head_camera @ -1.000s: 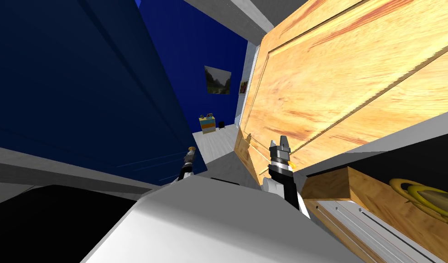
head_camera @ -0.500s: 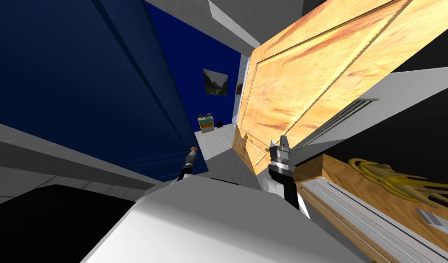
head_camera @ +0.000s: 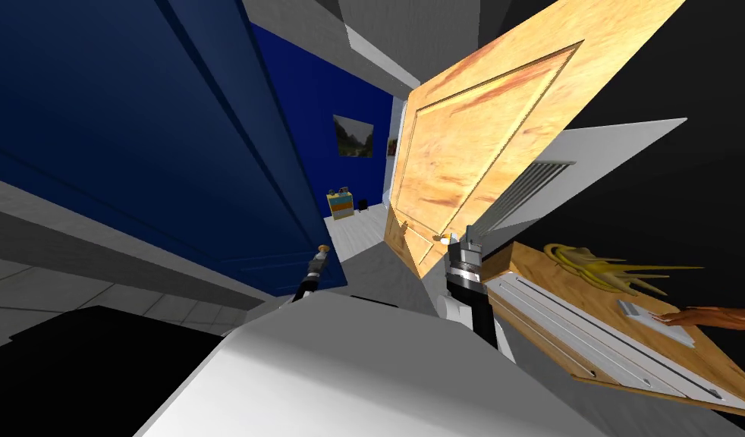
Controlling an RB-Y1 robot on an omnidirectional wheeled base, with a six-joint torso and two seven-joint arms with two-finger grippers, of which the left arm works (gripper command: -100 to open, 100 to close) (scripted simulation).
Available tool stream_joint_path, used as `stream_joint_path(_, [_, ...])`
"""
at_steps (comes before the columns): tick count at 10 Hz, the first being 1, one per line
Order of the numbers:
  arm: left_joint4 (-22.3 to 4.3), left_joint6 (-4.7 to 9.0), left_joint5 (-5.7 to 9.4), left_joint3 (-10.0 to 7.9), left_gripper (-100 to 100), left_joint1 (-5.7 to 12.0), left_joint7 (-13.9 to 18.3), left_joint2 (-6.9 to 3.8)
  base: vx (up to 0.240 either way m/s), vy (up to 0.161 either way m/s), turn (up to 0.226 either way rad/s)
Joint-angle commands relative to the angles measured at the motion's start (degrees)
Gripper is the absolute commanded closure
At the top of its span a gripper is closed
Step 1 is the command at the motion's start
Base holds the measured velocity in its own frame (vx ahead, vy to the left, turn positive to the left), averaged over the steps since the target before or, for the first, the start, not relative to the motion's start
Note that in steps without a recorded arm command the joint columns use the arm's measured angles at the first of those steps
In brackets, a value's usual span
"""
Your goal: Pull the door open
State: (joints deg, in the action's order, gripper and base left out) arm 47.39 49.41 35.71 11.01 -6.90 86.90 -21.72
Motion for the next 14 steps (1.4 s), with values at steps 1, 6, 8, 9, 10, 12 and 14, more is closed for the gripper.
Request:
stream_joint_path(1, [-0.15,0.89,-0.66,1.44,100,-0.55,1.49,-0.76,-0.230,0.046,-0.094])
stream_joint_path(6, [0.31,2.73,-2.20,4.72,100,-2.19,4.68,-3.01,-0.196,0.026,-0.090])
stream_joint_path(8, [0.57,3.86,-2.80,5.90,100,-2.98,5.95,-4.06,-0.216,0.031,-0.115])
stream_joint_path(9, [0.71,4.48,-3.13,6.55,100,-3.41,6.65,-4.65,-0.232,0.027,-0.089])
stream_joint_path(10, [0.85,5.10,-3.45,7.20,100,-3.84,7.34,-5.22,-0.207,0.023,-0.080])
stream_joint_path(12, [1.15,6.42,-4.15,8.58,100,-4.76,8.83,-6.46,-0.191,0.050,-0.083])
stream_joint_path(14, [1.05,6.47,-4.29,8.85,100,-4.77,8.95,-6.54,-0.164,0.011,-0.057])
